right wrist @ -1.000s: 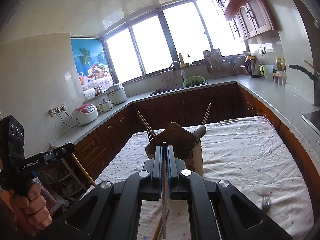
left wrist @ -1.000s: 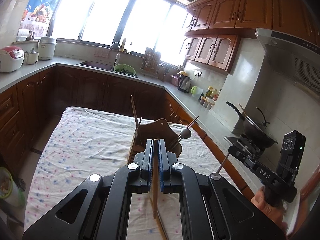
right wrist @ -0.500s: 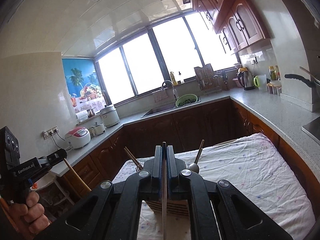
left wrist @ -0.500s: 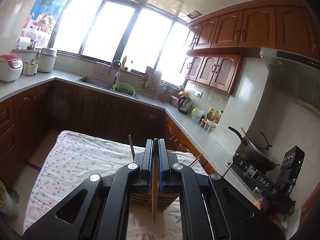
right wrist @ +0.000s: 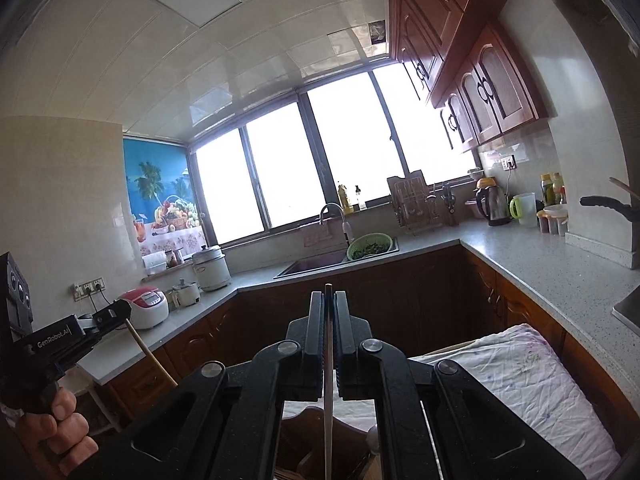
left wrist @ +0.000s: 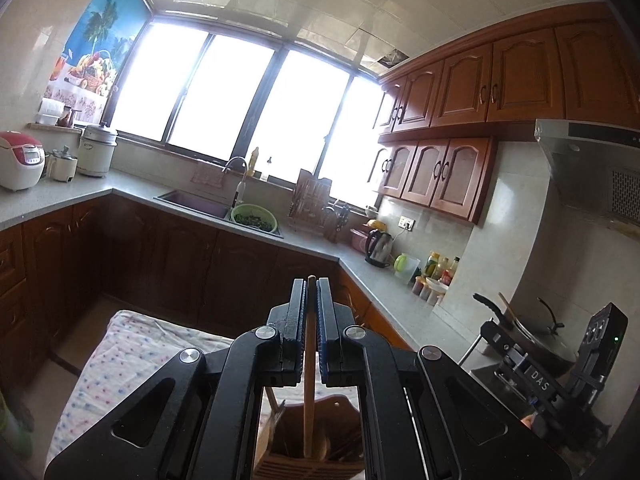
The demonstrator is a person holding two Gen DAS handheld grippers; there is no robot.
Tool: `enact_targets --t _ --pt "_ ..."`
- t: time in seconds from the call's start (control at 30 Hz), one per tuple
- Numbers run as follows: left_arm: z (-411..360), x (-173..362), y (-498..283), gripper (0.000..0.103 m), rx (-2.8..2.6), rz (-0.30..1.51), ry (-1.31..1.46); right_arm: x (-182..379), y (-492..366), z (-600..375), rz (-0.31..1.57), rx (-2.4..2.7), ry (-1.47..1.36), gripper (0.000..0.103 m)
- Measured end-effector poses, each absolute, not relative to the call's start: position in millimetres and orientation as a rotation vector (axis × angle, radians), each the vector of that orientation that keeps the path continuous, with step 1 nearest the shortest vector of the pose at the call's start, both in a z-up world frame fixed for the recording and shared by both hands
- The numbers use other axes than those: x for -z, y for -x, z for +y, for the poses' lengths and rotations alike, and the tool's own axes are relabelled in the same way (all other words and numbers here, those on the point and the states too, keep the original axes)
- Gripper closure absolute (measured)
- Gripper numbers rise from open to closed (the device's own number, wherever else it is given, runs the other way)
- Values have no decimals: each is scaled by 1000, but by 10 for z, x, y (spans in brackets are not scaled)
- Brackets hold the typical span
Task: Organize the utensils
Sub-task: 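Lower both chopsticks into the holder and open both tools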
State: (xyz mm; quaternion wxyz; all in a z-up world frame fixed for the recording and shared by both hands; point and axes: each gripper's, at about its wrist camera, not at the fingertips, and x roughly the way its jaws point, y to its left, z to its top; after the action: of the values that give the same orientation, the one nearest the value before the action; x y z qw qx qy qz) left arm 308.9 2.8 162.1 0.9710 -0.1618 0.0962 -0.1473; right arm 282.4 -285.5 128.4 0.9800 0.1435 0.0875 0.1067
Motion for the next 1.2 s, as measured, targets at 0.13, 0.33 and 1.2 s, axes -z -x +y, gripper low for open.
enact_targets --t 0.13,0.33,1.2 --pt "-3 -1428 -3274 99 286 230 336 -1162 -2943 -2800 184 -208 -270 99" --pt "-41 -1108 -3439 99 269 284 355 -876 -3046 -2783 215 -185 -278 99" --pt "-145 -577 -3589 99 232 422 360 -235 -3113 -2939 326 -127 -399 99"
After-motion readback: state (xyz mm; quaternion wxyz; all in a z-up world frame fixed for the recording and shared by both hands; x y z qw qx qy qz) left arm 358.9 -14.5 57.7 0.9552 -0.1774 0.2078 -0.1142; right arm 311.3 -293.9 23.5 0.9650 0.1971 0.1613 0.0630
